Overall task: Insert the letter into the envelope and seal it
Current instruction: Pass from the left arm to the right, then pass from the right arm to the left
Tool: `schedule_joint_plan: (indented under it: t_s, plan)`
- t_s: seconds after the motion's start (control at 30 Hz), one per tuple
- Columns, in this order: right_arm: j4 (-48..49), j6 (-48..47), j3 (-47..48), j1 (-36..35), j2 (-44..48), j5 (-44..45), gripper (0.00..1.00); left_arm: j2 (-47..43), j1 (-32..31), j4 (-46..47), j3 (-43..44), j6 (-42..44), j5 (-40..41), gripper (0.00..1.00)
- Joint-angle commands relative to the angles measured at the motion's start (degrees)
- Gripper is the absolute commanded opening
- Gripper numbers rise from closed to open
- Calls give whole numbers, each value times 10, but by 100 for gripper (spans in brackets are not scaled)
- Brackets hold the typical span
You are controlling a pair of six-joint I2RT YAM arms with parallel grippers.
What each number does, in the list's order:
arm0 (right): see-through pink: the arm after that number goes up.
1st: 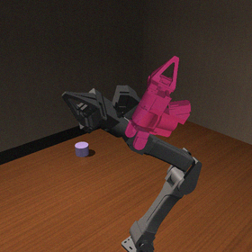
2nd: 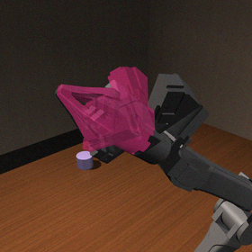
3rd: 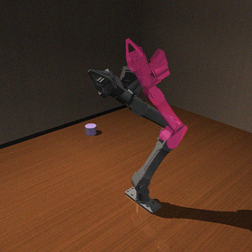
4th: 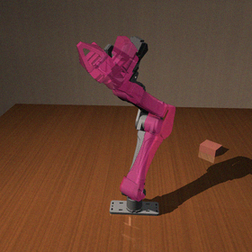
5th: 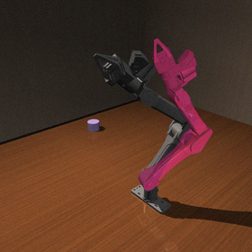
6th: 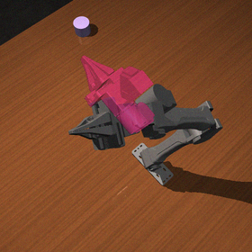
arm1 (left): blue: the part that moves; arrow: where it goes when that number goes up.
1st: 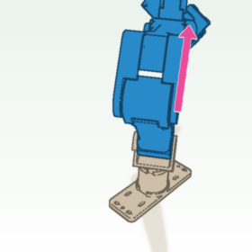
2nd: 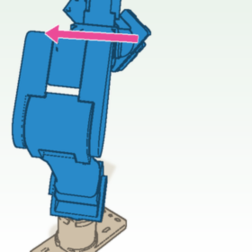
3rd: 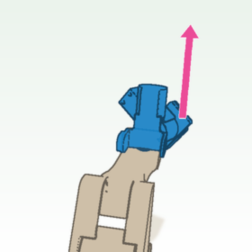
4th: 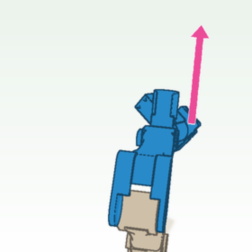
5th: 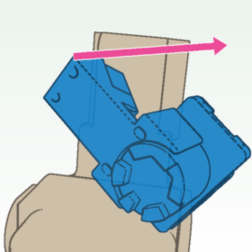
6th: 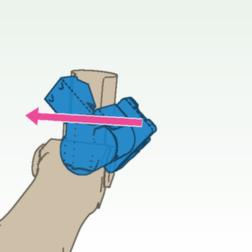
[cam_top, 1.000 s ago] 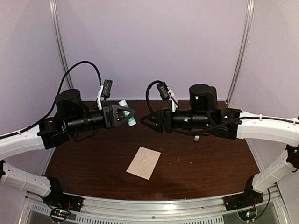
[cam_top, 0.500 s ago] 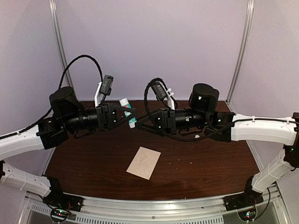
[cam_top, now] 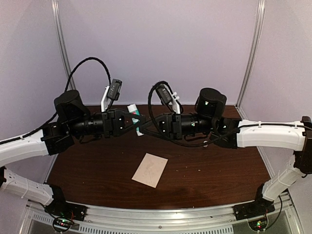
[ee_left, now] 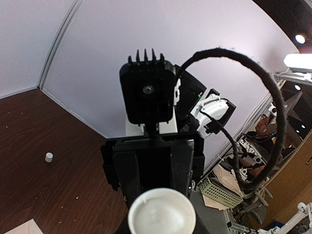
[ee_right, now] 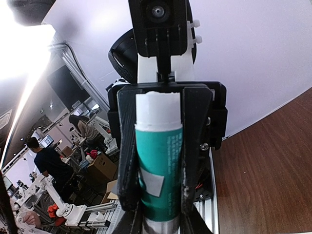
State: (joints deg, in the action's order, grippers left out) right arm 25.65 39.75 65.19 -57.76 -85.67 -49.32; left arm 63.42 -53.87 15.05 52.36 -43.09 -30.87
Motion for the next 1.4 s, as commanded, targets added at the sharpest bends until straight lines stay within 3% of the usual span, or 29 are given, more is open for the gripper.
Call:
schedule_joint_plan:
  t_s: [0.0, 0.23, 0.43, 0.53, 0.77, 1.37]
  plan:
    - [48, 14, -9, -1, -1, 4, 20, -1, -3, 39, 18, 5, -3, 8]
    - [75, 24, -27, -2, 6, 20, 10, -10, -3, 50, 10, -1, 11, 16]
    - [147, 48, -60, -2, 23, 61, 7, -19, -4, 93, -13, -21, 26, 50]
    - [175, 53, -72, -1, 27, 81, 6, -16, -6, 112, -21, -30, 28, 56]
    - [185, 38, -82, -3, 39, 126, 6, 4, -16, 140, -28, -45, 25, 53]
    - [113, -12, -75, -11, 50, 142, 6, 34, -23, 189, -35, -71, 28, 24]
